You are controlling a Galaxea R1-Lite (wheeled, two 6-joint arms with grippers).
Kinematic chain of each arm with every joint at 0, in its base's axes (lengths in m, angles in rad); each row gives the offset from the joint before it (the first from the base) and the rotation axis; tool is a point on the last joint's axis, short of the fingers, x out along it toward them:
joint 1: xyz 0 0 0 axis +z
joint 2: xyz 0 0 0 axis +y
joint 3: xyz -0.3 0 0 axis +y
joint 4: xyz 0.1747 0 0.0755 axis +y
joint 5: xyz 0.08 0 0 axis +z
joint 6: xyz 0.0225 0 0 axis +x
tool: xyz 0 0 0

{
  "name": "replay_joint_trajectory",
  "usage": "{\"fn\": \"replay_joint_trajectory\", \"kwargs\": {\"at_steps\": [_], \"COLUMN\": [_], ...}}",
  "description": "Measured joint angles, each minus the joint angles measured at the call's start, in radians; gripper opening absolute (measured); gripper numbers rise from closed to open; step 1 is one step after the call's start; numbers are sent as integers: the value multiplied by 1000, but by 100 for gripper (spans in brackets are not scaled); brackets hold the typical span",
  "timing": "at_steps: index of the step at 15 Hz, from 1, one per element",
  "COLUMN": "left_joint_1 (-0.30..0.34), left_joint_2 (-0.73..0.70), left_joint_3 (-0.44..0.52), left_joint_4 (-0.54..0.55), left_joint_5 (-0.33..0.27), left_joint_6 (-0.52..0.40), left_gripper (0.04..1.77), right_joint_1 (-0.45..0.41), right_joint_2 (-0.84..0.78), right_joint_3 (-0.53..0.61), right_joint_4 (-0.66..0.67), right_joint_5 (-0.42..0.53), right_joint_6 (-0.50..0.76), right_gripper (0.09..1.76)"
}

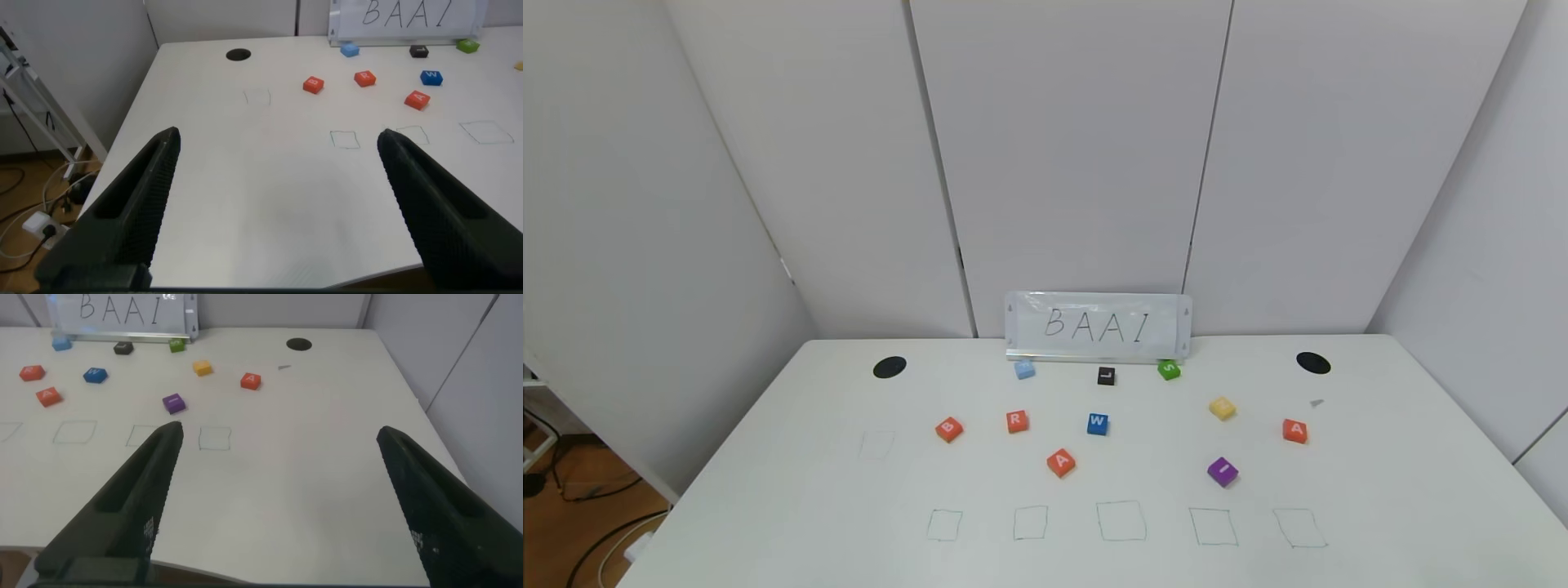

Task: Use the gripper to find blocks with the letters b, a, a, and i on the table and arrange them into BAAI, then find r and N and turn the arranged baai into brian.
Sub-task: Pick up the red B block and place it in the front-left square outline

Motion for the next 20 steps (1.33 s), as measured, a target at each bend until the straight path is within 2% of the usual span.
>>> {"fn": "replay_joint_trajectory", "kwargs": {"at_steps": [4, 8, 11, 15, 20], "left_joint_1": [0, -2, -10, -12, -12], "left_joint_2": [77, 238, 386, 569, 785], "left_joint_3": [-138, -307, -431, -524, -615], "left_joint_4": [52, 55, 50, 44, 44], "left_joint_5": [0, -7, -10, -14, -24], "left_joint_6": [-6, -7, -6, -5, -8], "left_gripper": [172, 172, 172, 172, 172], "right_joint_1": [4, 5, 3, -2, 5], "right_joint_2": [91, 289, 456, 649, 893], "right_joint_3": [-137, -285, -387, -493, -681], "right_joint_4": [59, 65, 63, 62, 61], "right_joint_5": [-1, 1, 1, 3, 5], "right_joint_6": [0, -7, -86, -119, -25], "right_gripper": [171, 171, 171, 171, 171]}}
